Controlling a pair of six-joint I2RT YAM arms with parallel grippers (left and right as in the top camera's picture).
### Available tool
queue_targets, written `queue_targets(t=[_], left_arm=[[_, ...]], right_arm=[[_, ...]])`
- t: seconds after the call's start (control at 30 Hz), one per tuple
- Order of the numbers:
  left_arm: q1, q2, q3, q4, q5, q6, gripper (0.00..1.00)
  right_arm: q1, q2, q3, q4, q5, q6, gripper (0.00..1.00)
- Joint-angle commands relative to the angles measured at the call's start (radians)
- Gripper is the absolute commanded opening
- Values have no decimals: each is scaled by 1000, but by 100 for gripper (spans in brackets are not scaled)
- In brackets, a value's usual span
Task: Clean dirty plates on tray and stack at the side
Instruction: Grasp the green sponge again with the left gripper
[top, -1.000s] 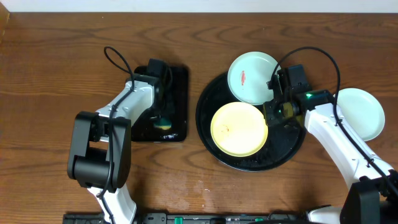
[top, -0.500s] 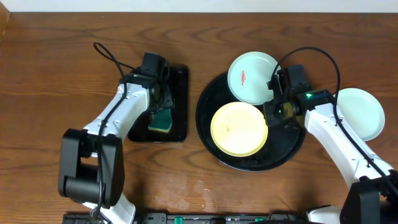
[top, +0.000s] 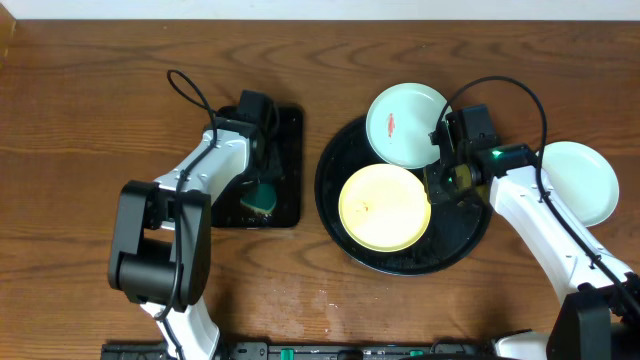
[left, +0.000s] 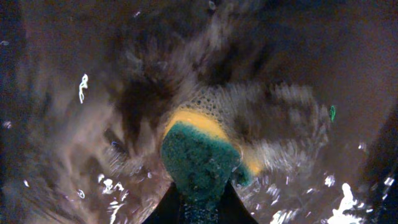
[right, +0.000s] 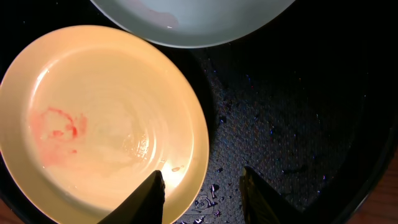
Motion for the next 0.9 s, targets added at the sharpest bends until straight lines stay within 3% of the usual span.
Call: queue_targets(t=[0.0,0.07,0.2,0.3,0.4,0.63,0.7,0.77,0.87], left_arm=[[9,-79,-12,-28,-27,5,56],[9,-126,-12,-48,-28,6,67],[9,-192,-12,-130,-28,5,68],[8,-191,-14,-188,-28,5,67],[5,-171,-44,-195,-27,5,59],[-28,-135,-200,-30,-27,5,55],[-33,-128,-231,17,-27,5,40],[-32,-127,-241,34,-27,5,11],[-32,-131,-233,40,-32,6,8]], right_arm=[[-3,-9,6,-3,-8,-4,38],[-3,-9,6,-3,-8,-4,38],[-3,-9,6,-3,-8,-3,38],[-3,-9,6,-3,-8,-3,38],[-3,-9,6,-2,-8,-3,39],[-3,-9,6,-1,-8,-3,40],[-3,-9,6,-1,-8,-3,40],[-3,-9,6,-1,-8,-3,40],[-3,-9,6,-1,-8,-3,40]])
